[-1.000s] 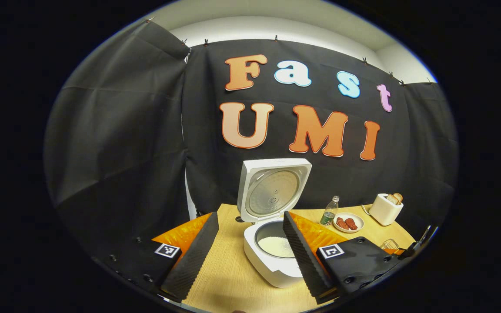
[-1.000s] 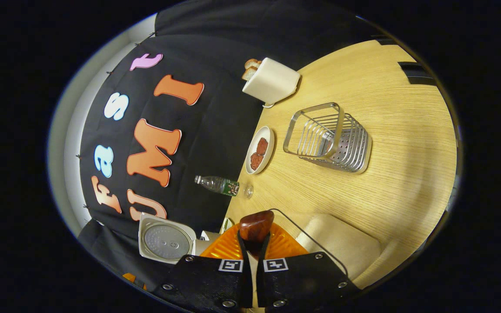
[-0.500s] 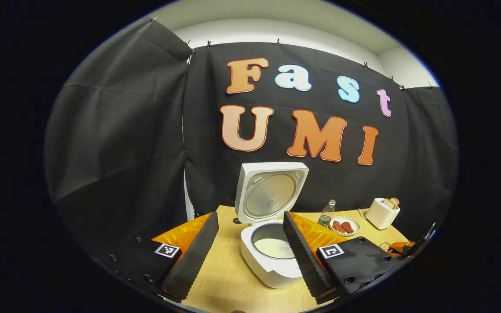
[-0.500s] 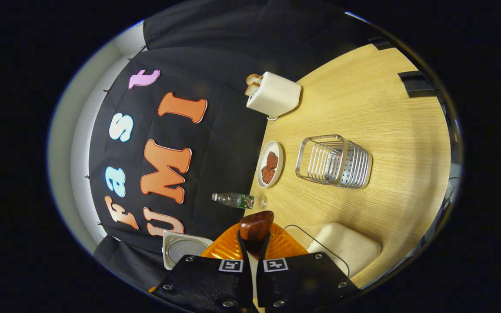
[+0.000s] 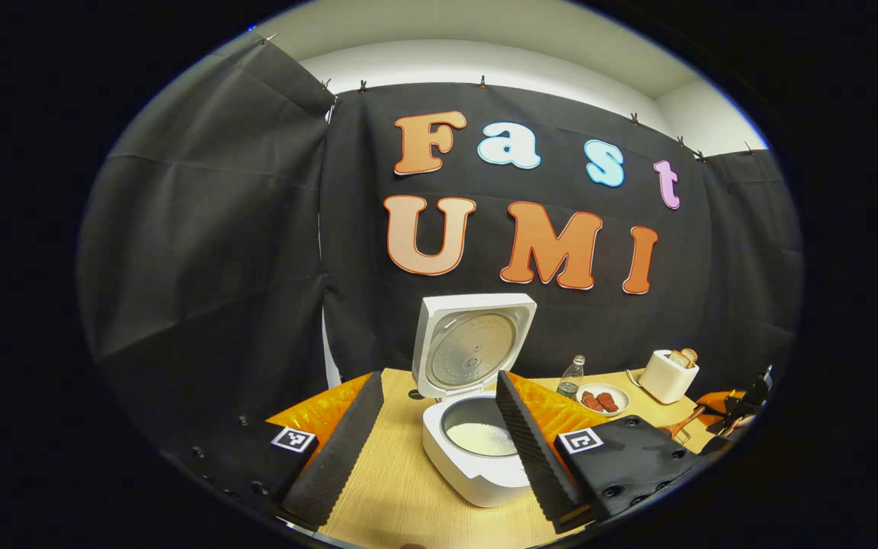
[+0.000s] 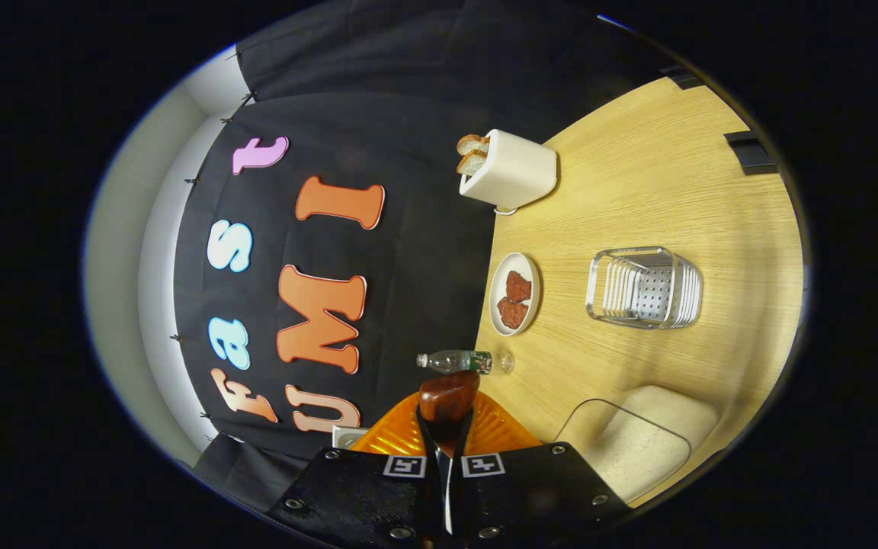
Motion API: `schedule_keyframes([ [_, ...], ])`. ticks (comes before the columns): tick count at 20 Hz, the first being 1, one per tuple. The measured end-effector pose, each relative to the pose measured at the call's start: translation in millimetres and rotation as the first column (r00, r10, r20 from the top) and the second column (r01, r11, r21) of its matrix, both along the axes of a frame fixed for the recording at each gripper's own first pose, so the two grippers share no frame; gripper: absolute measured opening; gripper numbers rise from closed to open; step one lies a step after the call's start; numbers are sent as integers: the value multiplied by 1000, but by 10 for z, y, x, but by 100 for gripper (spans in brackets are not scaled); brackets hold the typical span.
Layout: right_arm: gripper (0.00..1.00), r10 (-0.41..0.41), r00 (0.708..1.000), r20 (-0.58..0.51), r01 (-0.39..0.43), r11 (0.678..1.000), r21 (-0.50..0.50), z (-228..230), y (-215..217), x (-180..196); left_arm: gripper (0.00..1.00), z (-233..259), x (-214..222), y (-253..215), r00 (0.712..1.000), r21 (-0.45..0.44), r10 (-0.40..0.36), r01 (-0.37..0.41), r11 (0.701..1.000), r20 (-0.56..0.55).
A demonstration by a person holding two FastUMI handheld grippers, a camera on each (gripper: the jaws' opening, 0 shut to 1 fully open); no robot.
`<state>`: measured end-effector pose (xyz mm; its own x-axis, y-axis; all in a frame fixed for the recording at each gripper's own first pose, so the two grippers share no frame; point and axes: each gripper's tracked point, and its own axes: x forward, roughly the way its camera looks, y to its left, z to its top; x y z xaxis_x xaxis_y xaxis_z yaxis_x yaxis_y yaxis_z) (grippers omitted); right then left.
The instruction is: Close the left gripper, press the button to open the rice cooker; take a wooden spoon from the chopstick holder with the right hand, scoop a spoonful of rice and pour it into the rice cooker, then put the wooden spoon back into the chopstick holder.
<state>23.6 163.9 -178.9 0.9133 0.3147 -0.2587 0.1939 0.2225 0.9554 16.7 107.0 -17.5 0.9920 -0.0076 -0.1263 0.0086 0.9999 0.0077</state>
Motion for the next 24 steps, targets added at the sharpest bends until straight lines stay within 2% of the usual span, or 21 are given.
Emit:
schedule_keyframes([
  [3, 3, 30, 1000, 0, -30, 999, 36, 231, 170, 92, 100, -14, -7, 28, 1000, -15, 4, -4, 1000, 3],
  [9, 3, 82, 995, 50, -83, 996, 27, 707, 659, 358, 100, -54, -10, 109, 1000, -24, 13, -13, 1000, 1],
  [10, 0, 89, 994, 58, -91, 995, 31, 778, 750, 408, 100, -50, -27, 125, 1000, -22, 16, -16, 1000, 0],
  [11, 3, 101, 993, 65, -103, 994, 28, 830, 845, 446, 100, -55, -38, 136, 1000, -23, 15, -15, 1000, 0],
  [16, 3, 141, 985, 96, -143, 990, 13, 1053, 1278, 674, 100, -75, -23, 204, 1000, -34, 19, -19, 999, -4],
  [24, 3, 208, 964, 163, -195, 977, -90, 1396, 1961, 907, 100, -145, -24, 322, 1000, -34, 24, -25, 999, -17],
])
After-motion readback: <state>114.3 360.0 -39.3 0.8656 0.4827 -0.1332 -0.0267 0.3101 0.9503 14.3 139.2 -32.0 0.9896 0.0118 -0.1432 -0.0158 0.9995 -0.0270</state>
